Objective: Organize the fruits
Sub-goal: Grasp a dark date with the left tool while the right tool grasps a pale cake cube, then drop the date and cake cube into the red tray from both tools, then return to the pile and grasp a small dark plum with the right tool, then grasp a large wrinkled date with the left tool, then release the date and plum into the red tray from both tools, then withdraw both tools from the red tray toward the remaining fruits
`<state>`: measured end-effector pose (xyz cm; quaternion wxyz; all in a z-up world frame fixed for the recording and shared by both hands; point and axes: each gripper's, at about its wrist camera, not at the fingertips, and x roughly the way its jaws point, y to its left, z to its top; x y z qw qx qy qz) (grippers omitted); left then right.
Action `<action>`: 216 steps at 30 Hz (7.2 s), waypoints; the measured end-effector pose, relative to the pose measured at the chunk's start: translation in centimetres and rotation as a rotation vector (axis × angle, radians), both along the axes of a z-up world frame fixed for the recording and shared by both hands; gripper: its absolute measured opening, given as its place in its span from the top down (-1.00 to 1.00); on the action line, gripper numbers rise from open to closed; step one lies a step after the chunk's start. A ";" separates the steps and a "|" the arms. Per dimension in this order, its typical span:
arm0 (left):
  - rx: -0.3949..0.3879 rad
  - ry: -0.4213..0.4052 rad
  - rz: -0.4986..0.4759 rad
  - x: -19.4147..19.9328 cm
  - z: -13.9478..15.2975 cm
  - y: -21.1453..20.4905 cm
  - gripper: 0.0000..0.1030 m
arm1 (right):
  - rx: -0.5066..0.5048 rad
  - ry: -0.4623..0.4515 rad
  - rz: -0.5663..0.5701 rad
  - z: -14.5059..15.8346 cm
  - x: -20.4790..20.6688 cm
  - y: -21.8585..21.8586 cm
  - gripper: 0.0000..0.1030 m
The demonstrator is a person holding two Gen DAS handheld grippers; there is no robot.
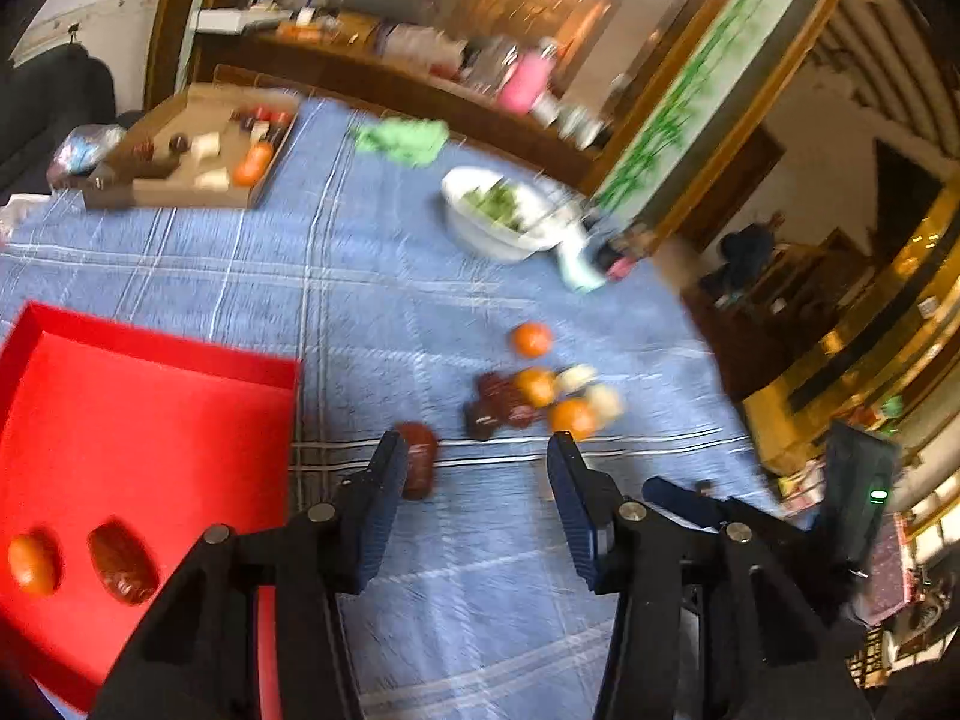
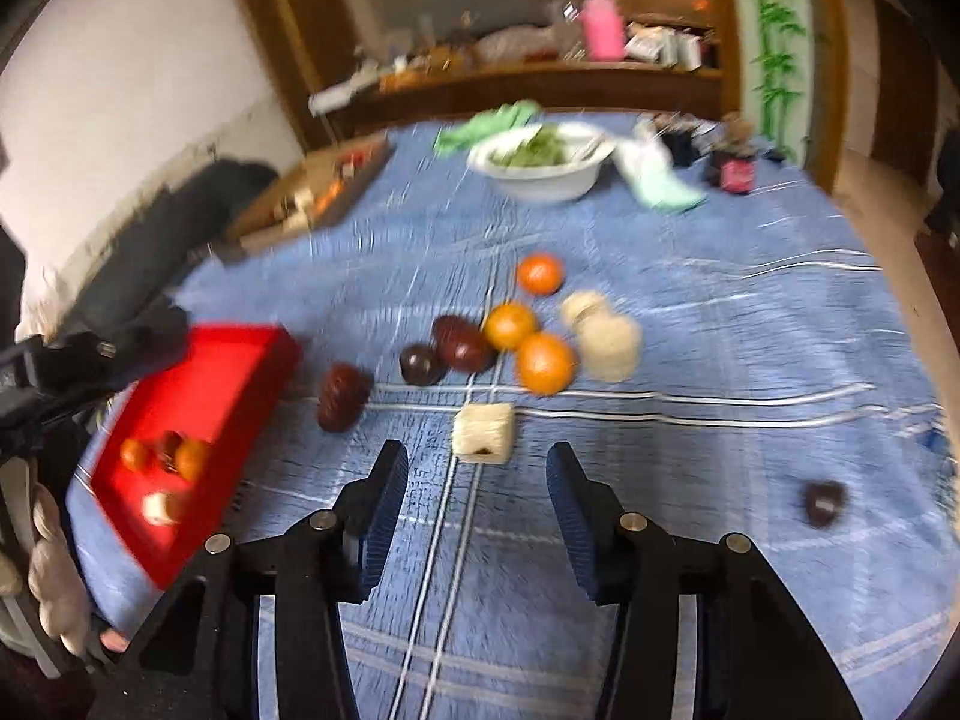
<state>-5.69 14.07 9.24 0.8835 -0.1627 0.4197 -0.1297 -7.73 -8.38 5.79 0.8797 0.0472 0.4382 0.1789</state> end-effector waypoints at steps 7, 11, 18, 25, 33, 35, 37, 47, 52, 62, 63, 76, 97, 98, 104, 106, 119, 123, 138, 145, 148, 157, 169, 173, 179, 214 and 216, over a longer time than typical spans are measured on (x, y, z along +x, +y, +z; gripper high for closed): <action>0.173 0.050 -0.032 3.5 -4.1 -2.8 0.10 | -0.062 0.014 0.038 -3.5 3.0 2.5 -0.01; 0.223 0.101 -0.019 4.8 -6.2 -3.5 0.10 | -0.041 0.032 0.043 -4.5 4.1 2.4 -0.01; 0.258 0.094 -0.040 4.2 -7.2 -4.5 0.43 | 0.000 0.064 0.037 -5.0 4.4 1.7 0.43; 0.102 -0.027 0.058 0.0 -2.6 1.1 0.42 | 0.015 0.005 0.060 -1.3 2.0 3.0 0.43; 0.140 -0.092 0.323 -4.7 -0.7 13.8 0.42 | 0.066 -0.043 0.253 2.7 -0.9 13.7 0.42; 0.183 -0.091 0.403 -5.4 -1.3 16.9 0.42 | 0.036 -0.032 0.299 2.5 -0.9 17.4 0.42; 0.153 -0.078 0.432 -5.5 -2.1 19.3 0.42 | 0.007 -0.012 0.326 1.7 -0.7 20.3 0.42; 0.125 -0.055 0.384 -5.1 -3.1 21.7 -0.02 | -0.119 0.053 0.369 -2.3 1.7 28.2 0.40; 0.201 -0.093 0.385 -6.1 -1.5 20.4 -0.25 | -0.100 0.048 0.370 -2.2 1.5 28.3 0.39; 0.356 -0.161 0.461 -9.3 2.3 14.7 -0.69 | -0.026 -0.036 0.275 1.4 -1.2 21.1 0.15; 0.363 -0.169 0.458 -9.6 2.7 13.9 -0.69 | -0.021 -0.047 0.260 1.8 -1.5 19.8 0.14; 0.286 -0.288 0.298 -11.2 7.8 4.8 -0.69 | 0.005 -0.138 -0.100 3.7 -4.3 -2.7 0.01; 0.216 -0.070 0.064 -2.7 -0.6 -2.7 -0.69 | -0.094 0.065 -0.357 -4.8 2.2 -14.8 0.07; 0.229 -0.069 0.054 -2.4 -0.8 -3.0 -0.69 | -0.119 0.067 -0.350 -4.9 2.2 -14.4 0.14; 0.246 -0.075 -0.009 0.5 -1.9 -4.5 -0.69 | -0.137 0.061 -0.328 -4.5 1.2 -14.1 0.47; 0.233 -0.057 -0.026 2.1 -2.5 -5.2 -0.69 | -0.118 0.045 -0.317 -4.0 1.3 -13.7 0.47; 0.519 -0.017 -0.296 9.3 -8.1 -12.5 -0.58 | 0.222 0.014 -0.175 -3.8 3.8 -11.0 0.47; 0.417 0.004 -0.298 9.6 -7.7 -11.8 0.02 | 0.264 0.052 -0.162 -4.6 4.1 -11.3 0.47; 0.228 -0.161 -0.074 -0.1 0.1 -3.4 0.01 | 0.582 0.150 -0.095 -5.3 4.3 -12.4 0.47; 0.192 -0.126 0.156 -4.4 0.2 6.6 0.01 | 0.566 0.182 0.046 -2.5 3.2 -5.1 0.46; 0.210 -0.091 0.262 -6.2 -0.7 10.9 0.01 | 0.529 0.185 0.144 -1.0 2.7 0.3 0.45; 0.305 -0.007 0.407 -8.2 -3.7 16.4 0.00 | 0.367 0.182 0.331 0.1 1.8 15.6 0.44; 0.212 -0.011 0.389 -9.1 -4.1 17.6 -0.19 | 0.075 0.087 0.343 -1.3 2.3 23.4 0.41; 0.206 -0.028 0.400 -9.7 -3.2 17.2 -0.27 | 0.080 0.047 0.351 -0.4 2.0 23.6 0.38; 0.212 -0.070 0.378 -10.3 -1.8 15.8 -0.36 | 0.099 0.013 0.329 1.3 1.2 22.0 0.29; 0.226 -0.042 0.063 -7.0 -1.9 1.4 -0.46 | 0.083 0.012 -0.159 -1.7 2.2 -5.2 -0.04; 0.220 -0.033 0.059 -6.7 -2.1 1.1 -0.46 | 0.093 0.014 -0.112 -1.8 3.0 -3.9 -0.04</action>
